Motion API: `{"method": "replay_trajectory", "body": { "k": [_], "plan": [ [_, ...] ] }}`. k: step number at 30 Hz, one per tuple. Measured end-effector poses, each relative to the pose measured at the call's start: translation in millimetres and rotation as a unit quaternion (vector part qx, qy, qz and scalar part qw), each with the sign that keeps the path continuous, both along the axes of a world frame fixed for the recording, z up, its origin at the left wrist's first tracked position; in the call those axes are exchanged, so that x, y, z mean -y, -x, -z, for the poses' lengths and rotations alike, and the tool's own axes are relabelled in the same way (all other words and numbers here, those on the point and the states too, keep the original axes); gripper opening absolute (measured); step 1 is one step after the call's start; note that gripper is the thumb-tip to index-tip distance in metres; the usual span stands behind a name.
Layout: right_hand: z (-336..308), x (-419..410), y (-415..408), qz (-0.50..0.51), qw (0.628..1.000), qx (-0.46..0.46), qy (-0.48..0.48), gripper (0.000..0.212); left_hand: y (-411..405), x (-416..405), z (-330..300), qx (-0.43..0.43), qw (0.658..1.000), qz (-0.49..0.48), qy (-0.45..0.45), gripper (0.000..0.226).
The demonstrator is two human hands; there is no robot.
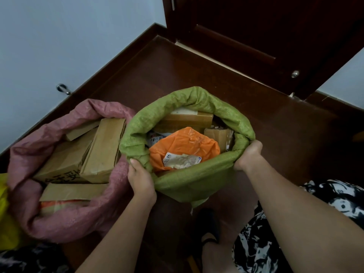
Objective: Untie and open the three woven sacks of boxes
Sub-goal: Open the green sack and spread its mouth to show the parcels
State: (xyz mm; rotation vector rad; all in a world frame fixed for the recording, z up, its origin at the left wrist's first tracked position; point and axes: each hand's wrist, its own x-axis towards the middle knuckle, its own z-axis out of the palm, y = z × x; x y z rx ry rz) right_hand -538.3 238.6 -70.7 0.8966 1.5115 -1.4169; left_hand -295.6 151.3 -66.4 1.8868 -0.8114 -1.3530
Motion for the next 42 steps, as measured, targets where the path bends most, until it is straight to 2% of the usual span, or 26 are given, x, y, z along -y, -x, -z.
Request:
{"method": "replay_trajectory", "body": {
  "k": [2,4,6,8,10,11,13,15,17,19,21,23,26,28,31,33,35,39,42],
  "plan": [
    [6,-1,3,0.014,1.000,-0.002,-0.013,0.053,-7,6,3,-0.091,0.991,-0.045,-0.090,0.051],
    [9,-2,5,-0.013,0.998,0.008,-0.055,0.054,-12,13,8,-0.111,0.984,-0.046,-0.135,0.054],
    [8,0,7,-0.067,0.995,-0.017,-0.076,0.050,-12,14,-1,0.004,0.993,-0.008,-0.121,0.037],
    [11,2,12,-0.122,0.978,-0.100,-0.138,0.042,-10,12,-9,0.164,0.985,0.053,-0.024,0.028],
    [14,1,14,-0.165,0.918,-0.228,-0.281,0.043,-11,7,-18,0.243,0.962,0.109,0.061,0.026],
    [14,3,13,-0.184,0.886,-0.290,-0.311,0.040,-10,5,-20,0.282,0.945,0.134,0.095,0.029],
    [10,6,9,-0.199,0.832,-0.422,-0.299,0.035,-8,2,-21,0.377,0.892,0.168,0.183,0.038],
    [5,11,3,-0.215,0.775,-0.536,-0.259,0.032,0,5,-25,0.425,0.846,0.194,0.258,0.043],
    [1,20,-1,-0.278,0.717,-0.601,-0.218,0.039,7,15,-22,0.417,0.824,0.233,0.305,0.045],
    [1,29,-4,-0.368,0.660,-0.621,-0.207,0.055,17,32,-17,0.429,0.797,0.282,0.318,0.052],
    [5,32,-3,-0.413,0.637,-0.617,-0.206,0.059,28,50,-15,0.436,0.782,0.327,0.304,0.060],
    [13,30,2,-0.402,0.649,-0.618,-0.189,0.046,36,67,-10,0.425,0.791,0.343,0.274,0.056],
    [13,33,17,-0.415,0.679,-0.588,-0.145,0.023,43,89,-6,0.401,0.815,0.337,0.250,0.031],
    [4,41,32,-0.434,0.732,-0.519,-0.082,0.019,46,100,-5,0.346,0.856,0.294,0.248,0.024],
    [-7,56,58,-0.389,0.843,-0.373,-0.007,0.024,54,115,-15,0.265,0.918,0.221,0.196,0.029],
    [-7,64,71,-0.356,0.888,-0.293,-0.005,0.029,54,131,-15,0.217,0.948,0.193,0.134,0.029],
    [-4,71,76,-0.327,0.915,-0.234,-0.019,0.034,52,150,-15,0.130,0.977,0.154,0.072,0.028],
    [2,82,82,-0.239,0.960,-0.148,-0.004,0.019,38,181,-14,0.042,0.984,0.162,-0.068,0.020],
    [10,88,87,-0.201,0.974,-0.106,0.016,0.029,30,192,-10,-0.005,0.974,0.176,-0.143,0.033]
  ]
}}
